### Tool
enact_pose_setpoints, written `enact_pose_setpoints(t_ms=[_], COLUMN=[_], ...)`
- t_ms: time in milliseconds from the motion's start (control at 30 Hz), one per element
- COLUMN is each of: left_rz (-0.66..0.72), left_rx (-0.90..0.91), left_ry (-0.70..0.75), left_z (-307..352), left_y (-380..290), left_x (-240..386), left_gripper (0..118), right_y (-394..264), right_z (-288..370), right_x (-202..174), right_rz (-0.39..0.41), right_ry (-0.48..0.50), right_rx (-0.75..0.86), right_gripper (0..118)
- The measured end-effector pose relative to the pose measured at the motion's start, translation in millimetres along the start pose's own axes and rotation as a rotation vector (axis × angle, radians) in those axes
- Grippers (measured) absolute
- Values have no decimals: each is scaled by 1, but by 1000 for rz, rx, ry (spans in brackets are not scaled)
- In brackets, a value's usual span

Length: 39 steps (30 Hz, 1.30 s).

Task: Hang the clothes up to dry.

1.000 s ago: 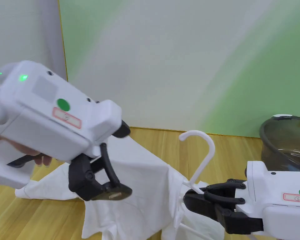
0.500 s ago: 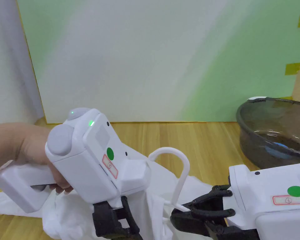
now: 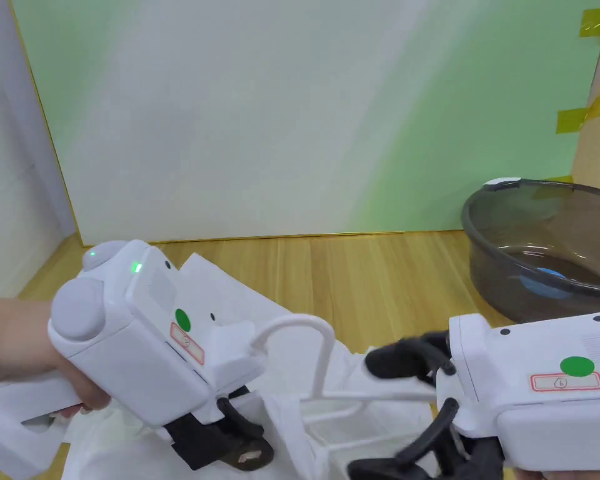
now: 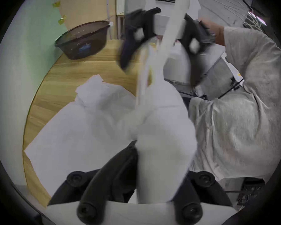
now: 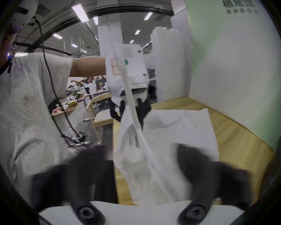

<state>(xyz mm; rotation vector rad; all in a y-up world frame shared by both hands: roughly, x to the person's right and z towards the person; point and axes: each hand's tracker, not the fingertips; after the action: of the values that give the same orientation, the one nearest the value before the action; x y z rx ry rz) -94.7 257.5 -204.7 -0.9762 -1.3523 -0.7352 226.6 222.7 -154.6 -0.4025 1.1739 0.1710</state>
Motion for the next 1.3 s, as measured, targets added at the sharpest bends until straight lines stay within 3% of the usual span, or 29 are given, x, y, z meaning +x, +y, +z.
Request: enact_pose_setpoints(t_ms=[33, 67, 200, 267, 367, 500, 600, 633, 800, 900, 967, 1033, 1233, 1300], left_rz=[47, 61, 141, 136, 127, 106, 85, 94, 96, 89, 88, 91, 94, 98], left_rx=[14, 31, 74, 90, 76, 44, 31, 19, 15, 5, -2, -8, 0, 6], left_ry=[46, 60, 146, 209, 231, 257, 278, 259, 291, 288, 293, 300, 305, 325], left_z=[4, 9, 37, 47, 57, 60, 60, 61, 55, 53, 52, 50, 50, 50], left_y=[-2, -5, -6, -4, 1, 7, 9, 11, 11, 10, 9, 7, 6, 4], left_x=[-2, -5, -9, -6, -3, 1, 4, 3, 7, 10, 11, 11, 11, 11], left_gripper=[7, 7, 7, 7, 7, 7, 7, 7, 7, 7, 7, 7, 7, 7], right_y=[0, 3, 10, 15, 13, -11, -38, -42, -51, -50, -52, -57, -50, -45], right_z=[12, 23, 71, 85, 80, 32, -14, -30, -98, -125, -130, -129, -123, -111], right_x=[-1, -6, -41, -69, -95, -88, -68, -58, -41, -40, -40, -32, -29, -30], right_rz=[29, 26, 28, 15, -64, -200, -296, -345, -356, -254, -224, -308, -302, -375], right_ry=[-82, -100, -355, -498, -601, -594, -657, -622, -616, -702, -743, -770, -790, -707], right_rx=[62, 103, 232, 215, 147, 20, -37, -65, -108, -215, -227, -191, -154, -91], right_gripper=[118, 115, 118, 118, 118, 118, 118, 118, 97, 94, 61, 4, 3, 3])
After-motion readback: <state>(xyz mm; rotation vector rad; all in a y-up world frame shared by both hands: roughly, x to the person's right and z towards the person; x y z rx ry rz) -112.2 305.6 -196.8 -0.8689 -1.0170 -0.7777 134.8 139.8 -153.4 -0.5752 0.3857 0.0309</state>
